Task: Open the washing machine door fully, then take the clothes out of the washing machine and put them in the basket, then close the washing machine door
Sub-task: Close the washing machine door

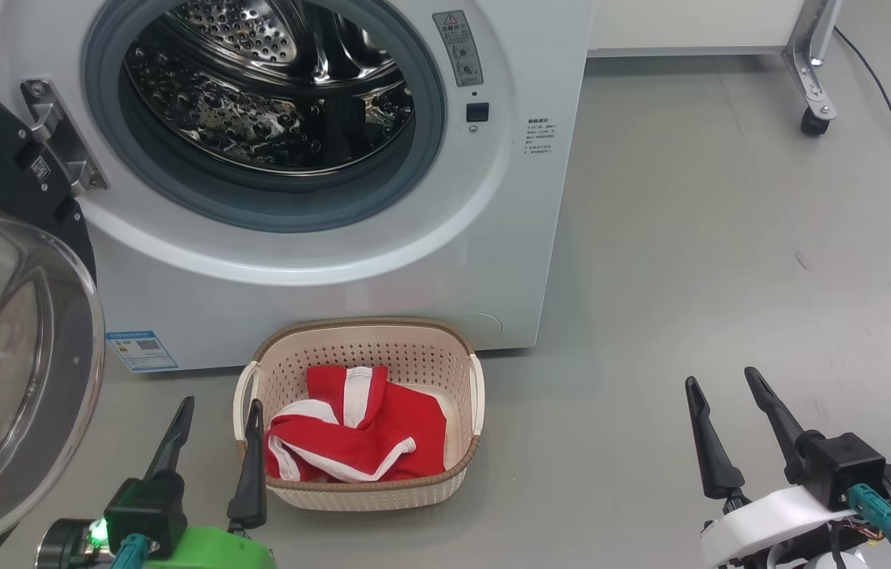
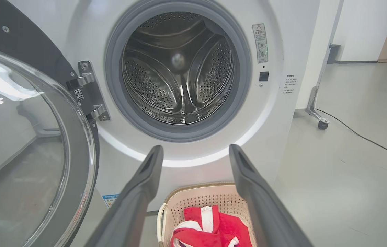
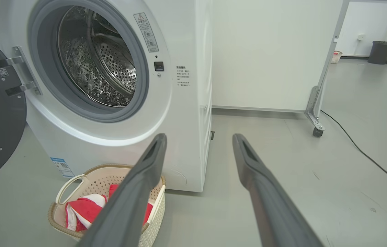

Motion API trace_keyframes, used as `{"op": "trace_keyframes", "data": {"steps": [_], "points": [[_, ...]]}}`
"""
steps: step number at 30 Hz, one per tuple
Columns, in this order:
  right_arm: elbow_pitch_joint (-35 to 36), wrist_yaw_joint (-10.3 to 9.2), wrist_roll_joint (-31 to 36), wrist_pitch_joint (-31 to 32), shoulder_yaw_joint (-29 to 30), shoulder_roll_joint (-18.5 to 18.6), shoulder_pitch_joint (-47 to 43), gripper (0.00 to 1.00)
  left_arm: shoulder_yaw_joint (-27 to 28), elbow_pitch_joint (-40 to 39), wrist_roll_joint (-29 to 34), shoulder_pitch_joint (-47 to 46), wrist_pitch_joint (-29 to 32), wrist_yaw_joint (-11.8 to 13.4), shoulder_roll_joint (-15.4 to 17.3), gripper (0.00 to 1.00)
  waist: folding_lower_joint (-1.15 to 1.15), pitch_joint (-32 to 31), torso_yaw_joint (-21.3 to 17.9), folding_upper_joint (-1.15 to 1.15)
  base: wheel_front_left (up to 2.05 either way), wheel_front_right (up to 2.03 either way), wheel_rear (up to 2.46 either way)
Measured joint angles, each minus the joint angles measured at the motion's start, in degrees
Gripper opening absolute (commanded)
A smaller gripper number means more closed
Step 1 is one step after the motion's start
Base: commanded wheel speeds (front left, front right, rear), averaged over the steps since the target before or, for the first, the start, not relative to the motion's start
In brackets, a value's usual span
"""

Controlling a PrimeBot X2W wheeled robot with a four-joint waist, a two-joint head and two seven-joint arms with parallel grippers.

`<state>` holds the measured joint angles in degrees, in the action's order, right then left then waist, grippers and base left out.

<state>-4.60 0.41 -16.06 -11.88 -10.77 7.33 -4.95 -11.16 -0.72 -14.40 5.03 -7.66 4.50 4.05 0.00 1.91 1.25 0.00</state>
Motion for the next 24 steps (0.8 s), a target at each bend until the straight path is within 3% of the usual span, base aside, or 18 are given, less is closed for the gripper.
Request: {"op": "trace_keyframes", "data": {"steps": [13, 24], "points": [[0.4, -0.14, 0.0, 0.1, 0.3, 0.1, 0.0, 1.00, 0.2, -1.0, 0.0, 0.0, -0.6, 0.0, 0.1, 1.00, 0.00, 0.5, 0.0, 0.00, -0.83, 0.83, 0.00], [0.5, -0.15, 0.0, 0.3, 0.3, 0.4, 0.0, 1.00, 0.4, -1.2, 0.0, 0.0, -0.7, 0.0, 0.2, 1.00, 0.00, 0.8, -0.1, 0.00, -0.32, 0.32, 0.00]]}}
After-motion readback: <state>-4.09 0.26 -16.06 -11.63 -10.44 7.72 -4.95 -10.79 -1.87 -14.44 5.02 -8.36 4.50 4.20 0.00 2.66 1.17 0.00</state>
